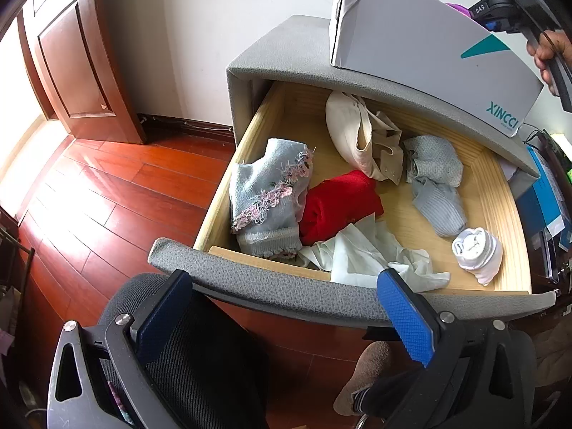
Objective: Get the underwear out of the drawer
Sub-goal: 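Lift the purple bra and release it into the white box, then grasp the rolled white sock in the drawer with the right gripper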
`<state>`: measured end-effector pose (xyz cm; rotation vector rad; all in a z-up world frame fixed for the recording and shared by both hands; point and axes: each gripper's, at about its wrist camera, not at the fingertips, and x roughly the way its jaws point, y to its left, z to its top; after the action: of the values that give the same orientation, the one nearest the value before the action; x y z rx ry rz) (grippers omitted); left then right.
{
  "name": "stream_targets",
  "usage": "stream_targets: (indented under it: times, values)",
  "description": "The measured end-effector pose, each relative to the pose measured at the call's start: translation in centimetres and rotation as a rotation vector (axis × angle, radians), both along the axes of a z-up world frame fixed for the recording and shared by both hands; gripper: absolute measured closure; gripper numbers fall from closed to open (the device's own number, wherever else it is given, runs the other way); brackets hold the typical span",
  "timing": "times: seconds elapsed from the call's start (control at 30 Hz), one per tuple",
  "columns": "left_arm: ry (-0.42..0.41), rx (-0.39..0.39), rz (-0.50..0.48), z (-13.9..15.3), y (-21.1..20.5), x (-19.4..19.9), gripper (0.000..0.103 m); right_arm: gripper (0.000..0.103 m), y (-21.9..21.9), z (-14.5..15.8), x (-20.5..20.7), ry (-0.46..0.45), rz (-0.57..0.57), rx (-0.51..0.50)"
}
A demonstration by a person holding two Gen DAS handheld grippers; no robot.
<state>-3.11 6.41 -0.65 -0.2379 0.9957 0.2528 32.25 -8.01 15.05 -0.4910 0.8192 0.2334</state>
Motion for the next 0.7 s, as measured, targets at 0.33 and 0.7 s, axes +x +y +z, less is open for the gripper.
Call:
stream_targets:
  times: [0.33, 0.7]
  values:
    - [-0.001, 0.000, 0.000, 0.0, 0.0, 0.0, 0.000, 0.055, -6.3, 7.7, -13.1, -0.365, 0.066, 0.403]
    - [-0.009, 0.006, -0.007, 0.1, 0.2, 0.3, 0.000, 0.038, -11.8, -5.1, -27.0, 0.006, 0.283, 0.255]
